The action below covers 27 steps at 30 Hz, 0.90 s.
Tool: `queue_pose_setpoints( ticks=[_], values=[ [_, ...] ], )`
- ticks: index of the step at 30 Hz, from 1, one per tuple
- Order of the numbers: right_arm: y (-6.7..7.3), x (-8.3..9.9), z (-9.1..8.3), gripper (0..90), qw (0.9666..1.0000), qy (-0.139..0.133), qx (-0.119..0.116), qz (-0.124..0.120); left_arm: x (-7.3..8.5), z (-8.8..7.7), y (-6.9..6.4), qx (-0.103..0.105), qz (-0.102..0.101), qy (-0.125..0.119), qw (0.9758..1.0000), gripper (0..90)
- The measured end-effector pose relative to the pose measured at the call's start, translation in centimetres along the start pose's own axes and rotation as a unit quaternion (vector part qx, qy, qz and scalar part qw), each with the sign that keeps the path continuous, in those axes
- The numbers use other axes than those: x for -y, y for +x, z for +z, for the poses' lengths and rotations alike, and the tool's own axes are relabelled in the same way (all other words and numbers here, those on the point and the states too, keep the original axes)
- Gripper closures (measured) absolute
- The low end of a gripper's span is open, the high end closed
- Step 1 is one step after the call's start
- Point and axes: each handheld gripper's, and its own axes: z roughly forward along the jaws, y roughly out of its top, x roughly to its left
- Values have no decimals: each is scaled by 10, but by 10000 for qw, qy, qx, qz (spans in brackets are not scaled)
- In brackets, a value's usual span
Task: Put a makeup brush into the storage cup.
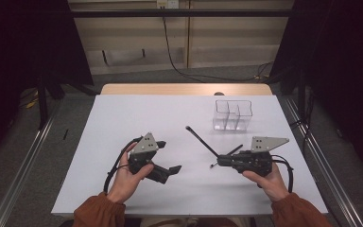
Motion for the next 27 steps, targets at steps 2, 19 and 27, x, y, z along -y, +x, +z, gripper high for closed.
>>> queue_pose_setpoints(
  ticks=[2, 19, 27],
  values=[
    [0, 0, 0, 842, 10000, -14, 5, 0, -2, 3, -1, 12, -25, -54, 10000, 30],
    [1, 0, 1, 842, 10000, -24, 11, -45, -20, 17, -6, 1, 16, -562, 9984, 35],
    [1, 0, 3, 842, 10000, -21, 0, -57, -30, 20, -8, 60, 42, -581, 9983, 39]
  ],
)
